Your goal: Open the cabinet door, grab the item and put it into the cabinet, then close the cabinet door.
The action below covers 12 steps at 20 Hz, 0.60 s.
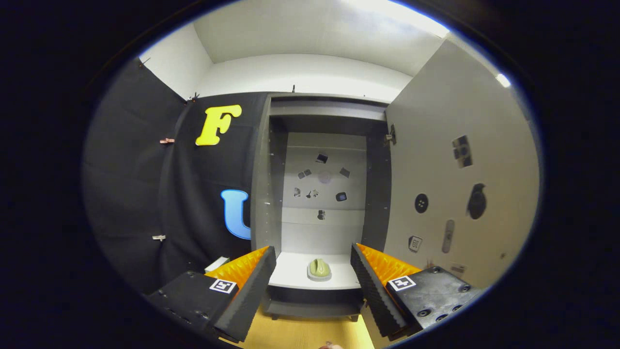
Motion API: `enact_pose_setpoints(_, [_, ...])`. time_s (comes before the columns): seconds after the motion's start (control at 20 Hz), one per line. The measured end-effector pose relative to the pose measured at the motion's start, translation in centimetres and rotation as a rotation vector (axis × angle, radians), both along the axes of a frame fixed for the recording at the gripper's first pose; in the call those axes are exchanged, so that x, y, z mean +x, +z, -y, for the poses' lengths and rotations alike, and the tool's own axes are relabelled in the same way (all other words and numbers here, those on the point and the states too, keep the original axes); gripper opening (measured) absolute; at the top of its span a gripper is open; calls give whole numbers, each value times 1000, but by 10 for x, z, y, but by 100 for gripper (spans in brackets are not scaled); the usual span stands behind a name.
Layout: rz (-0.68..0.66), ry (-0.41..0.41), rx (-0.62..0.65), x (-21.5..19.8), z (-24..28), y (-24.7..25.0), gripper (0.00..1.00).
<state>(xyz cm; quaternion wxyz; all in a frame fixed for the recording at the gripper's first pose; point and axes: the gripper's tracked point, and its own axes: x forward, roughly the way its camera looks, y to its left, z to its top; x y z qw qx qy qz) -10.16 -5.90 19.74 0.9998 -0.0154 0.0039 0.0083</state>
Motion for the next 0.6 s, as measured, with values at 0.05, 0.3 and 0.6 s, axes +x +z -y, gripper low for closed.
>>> enact_pose_setpoints(0.05, [0, 2, 4, -13, 7, 6, 97])
enact_pose_setpoints(0.3, [-43, -26, -47, -89, 58, 18, 98])
enact_pose_setpoints(0.6, [-59, -60, 57, -163, 134, 27, 98])
